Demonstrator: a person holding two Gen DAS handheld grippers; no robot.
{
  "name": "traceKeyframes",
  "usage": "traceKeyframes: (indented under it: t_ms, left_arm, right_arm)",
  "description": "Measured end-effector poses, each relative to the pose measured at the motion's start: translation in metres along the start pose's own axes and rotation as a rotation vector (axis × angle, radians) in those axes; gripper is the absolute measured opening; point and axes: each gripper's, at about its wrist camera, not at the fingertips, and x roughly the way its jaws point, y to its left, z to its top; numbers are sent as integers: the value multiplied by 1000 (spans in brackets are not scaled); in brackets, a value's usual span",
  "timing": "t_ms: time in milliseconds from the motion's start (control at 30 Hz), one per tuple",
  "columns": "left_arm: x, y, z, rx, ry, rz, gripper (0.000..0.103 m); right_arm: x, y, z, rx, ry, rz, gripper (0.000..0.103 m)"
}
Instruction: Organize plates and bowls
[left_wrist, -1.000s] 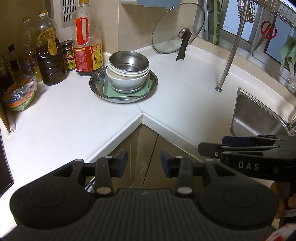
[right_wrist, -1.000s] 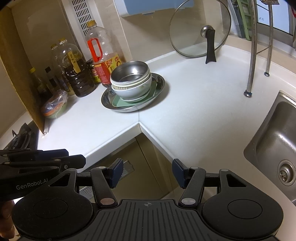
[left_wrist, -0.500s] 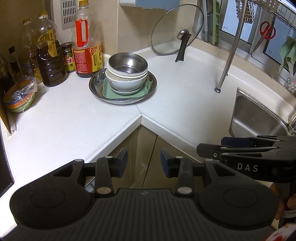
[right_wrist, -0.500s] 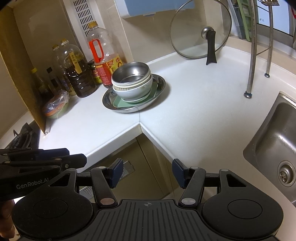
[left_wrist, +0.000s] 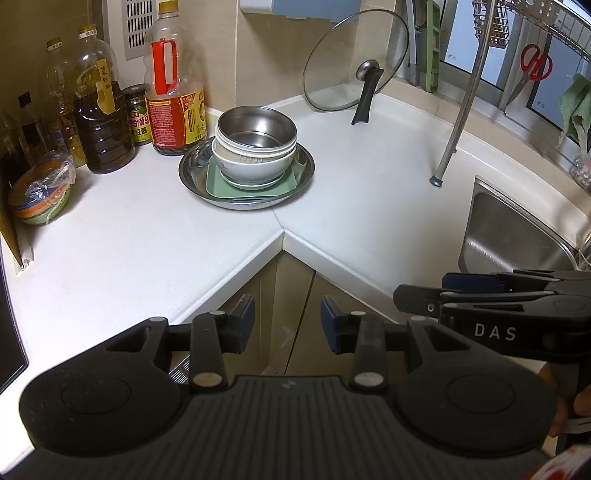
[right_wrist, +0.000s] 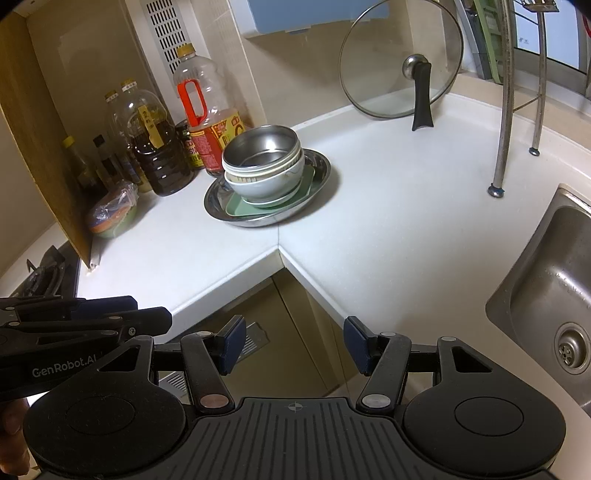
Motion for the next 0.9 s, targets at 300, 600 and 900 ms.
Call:
traceKeyframes:
  t_ms: [300, 600, 900]
  left_arm:
    - [2, 2, 2, -4, 1, 1, 36]
    - [3, 3, 2, -5, 2, 1, 36]
    - [6, 6, 5, -8, 4, 1, 36]
  right_arm:
    - [3, 0, 3, -5, 4, 3, 59]
    - [5, 0, 3, -5, 6, 3, 59]
    - [9, 1, 5, -7, 8, 2, 59]
